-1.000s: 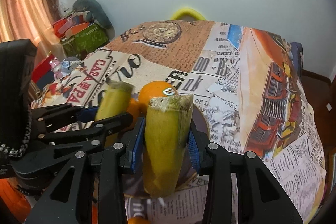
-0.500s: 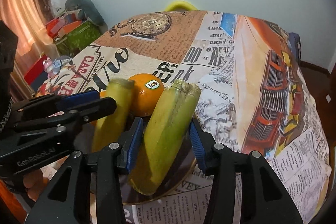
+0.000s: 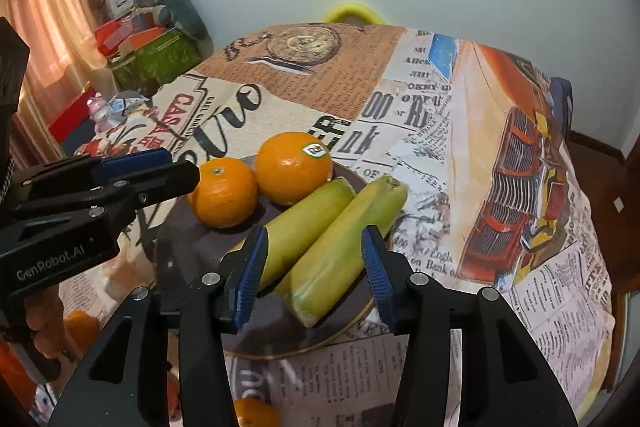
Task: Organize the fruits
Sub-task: 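Carry both corn cobs onto the plate beside the oranges and release, then move both tools back toward the remaining fruit on the cloth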
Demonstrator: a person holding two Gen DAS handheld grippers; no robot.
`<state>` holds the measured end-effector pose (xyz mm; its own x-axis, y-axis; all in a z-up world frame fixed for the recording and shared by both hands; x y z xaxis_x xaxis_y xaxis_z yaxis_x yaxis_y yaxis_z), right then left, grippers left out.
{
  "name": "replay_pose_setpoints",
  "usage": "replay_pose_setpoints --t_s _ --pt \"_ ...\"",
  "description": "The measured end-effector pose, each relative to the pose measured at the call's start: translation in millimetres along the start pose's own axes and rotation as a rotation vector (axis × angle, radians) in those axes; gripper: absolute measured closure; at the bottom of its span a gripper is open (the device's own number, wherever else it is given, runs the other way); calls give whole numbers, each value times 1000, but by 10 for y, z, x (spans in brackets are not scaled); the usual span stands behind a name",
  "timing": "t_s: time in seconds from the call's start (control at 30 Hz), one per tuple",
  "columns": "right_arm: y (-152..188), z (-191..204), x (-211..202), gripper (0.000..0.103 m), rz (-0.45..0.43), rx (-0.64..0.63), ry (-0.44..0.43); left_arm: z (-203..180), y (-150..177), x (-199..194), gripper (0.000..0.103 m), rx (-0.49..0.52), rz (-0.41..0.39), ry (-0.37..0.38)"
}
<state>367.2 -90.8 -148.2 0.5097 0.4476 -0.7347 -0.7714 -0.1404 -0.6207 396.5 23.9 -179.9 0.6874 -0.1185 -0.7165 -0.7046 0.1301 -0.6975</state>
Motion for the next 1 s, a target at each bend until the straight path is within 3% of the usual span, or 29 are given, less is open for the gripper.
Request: replay_pose_setpoints --t_s 0.5,0.73,1.0 --pt "212 389 -595 57 -66 -44 41 182 249 -792 67 -6 -37 -44" --pt "393 609 -861 49 -100 -76 64 205 480 -1172 64 1 -43 -62" --pt "624 840 -1024 35 -118 -85 71 262 761 -1441 48 1 -32 -67"
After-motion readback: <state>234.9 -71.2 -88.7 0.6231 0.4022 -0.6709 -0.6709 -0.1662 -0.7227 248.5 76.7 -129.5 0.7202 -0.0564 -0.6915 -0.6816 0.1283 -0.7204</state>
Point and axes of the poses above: each gripper's, at about its wrist camera, not at the fingertips, and x roughly the way its jaws point, z to its left, y to its underside, the point moved 4 cm from there along x, roughly the way its jaws point, and after that the axes turned 10 degrees about x, right-handed, at the moved point
